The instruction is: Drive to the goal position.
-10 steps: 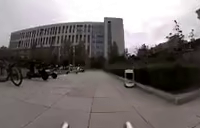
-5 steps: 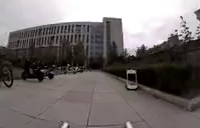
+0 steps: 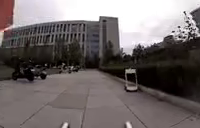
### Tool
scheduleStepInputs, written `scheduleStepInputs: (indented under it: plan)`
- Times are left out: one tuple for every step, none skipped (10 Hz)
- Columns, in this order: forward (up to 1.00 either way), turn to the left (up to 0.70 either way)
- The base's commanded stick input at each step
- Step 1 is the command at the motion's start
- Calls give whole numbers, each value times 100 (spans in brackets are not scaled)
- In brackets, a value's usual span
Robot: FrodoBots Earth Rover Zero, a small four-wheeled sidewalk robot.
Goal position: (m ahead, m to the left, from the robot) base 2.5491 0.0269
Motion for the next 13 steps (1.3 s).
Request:
scheduleStepInputs:
  plan:
    - [70,-14]
    - [70,-14]
    - [70,-14]
    - [70,-14]
    - [70,-14]
    - [70,-14]
    - [70,-14]
    - [70,-14]
    - [70,-14]
    - [70,-4]
    - [70,0]
    - [70,0]
    - [70,0]
